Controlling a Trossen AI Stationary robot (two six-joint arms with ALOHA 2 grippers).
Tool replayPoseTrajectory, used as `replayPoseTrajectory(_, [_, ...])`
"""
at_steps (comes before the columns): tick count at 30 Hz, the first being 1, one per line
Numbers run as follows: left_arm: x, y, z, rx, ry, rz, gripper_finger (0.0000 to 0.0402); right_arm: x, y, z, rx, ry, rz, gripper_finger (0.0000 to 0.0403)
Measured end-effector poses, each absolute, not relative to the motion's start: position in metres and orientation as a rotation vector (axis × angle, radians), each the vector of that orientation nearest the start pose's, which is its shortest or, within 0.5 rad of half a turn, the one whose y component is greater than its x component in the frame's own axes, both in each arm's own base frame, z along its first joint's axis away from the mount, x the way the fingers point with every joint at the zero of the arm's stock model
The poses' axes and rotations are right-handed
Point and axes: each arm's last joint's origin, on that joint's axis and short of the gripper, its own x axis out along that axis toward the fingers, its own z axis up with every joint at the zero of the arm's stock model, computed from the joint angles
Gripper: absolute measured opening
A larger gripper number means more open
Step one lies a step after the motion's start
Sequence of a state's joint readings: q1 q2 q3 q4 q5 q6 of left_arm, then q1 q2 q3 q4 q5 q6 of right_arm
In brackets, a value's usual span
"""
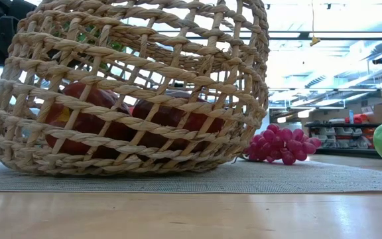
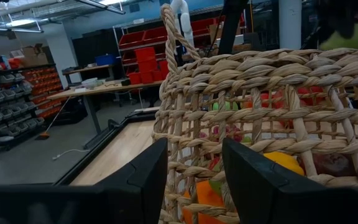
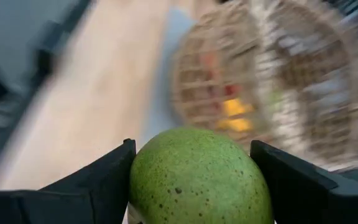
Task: Build produce basket
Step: Put the pear in the basket
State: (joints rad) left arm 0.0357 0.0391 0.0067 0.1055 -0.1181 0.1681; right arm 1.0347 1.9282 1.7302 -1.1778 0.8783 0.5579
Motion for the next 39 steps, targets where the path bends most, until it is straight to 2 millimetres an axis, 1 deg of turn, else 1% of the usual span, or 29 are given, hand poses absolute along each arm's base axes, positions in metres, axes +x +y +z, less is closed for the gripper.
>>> replayPoseTrajectory(4, [0.099,0.007,0.173,0.165,-0.060,0.160,0.0160,0.226,0.301,0.278,-0.814,0.720,-0.172,0.0307])
replayPoseTrajectory(8, [0.099,0.007,0.173,0.165,-0.060,0.160,0.0160,0.243,0.282,0.281,-0.924,0.661,-0.326,0.0307])
replayPoseTrajectory(11, [0.099,0.007,0.173,0.165,-0.060,0.160,0.0160,0.258,0.262,0.284,-0.962,0.653,-0.427,0.0307])
replayPoseTrajectory(15, [0.099,0.007,0.173,0.165,-0.060,0.160,0.0160,0.278,0.228,0.297,-0.886,0.753,-0.456,0.0307])
replayPoseTrajectory(18, [0.099,0.007,0.173,0.165,-0.060,0.160,0.0160,0.287,0.209,0.311,-0.846,0.770,-0.467,0.0307])
replayPoseTrajectory(22, [0.099,0.007,0.173,0.165,-0.061,0.160,0.0160,0.294,0.196,0.332,-0.737,0.738,-0.417,0.0307])
replayPoseTrajectory(26, [0.099,0.007,0.173,0.165,-0.060,0.160,0.0160,0.309,0.186,0.347,-0.584,0.705,-0.281,0.0307])
replayPoseTrajectory(30, [0.099,0.007,0.173,0.165,-0.061,0.160,0.0160,0.326,0.177,0.354,-0.458,0.651,-0.196,0.0307])
replayPoseTrajectory(34, [0.099,0.007,0.173,0.165,-0.060,0.160,0.0160,0.345,0.168,0.353,-0.357,0.600,-0.070,0.0307])
replayPoseTrajectory(39, [0.099,0.007,0.173,0.165,-0.060,0.160,0.0160,0.359,0.149,0.352,-0.298,0.566,-0.044,0.0307])
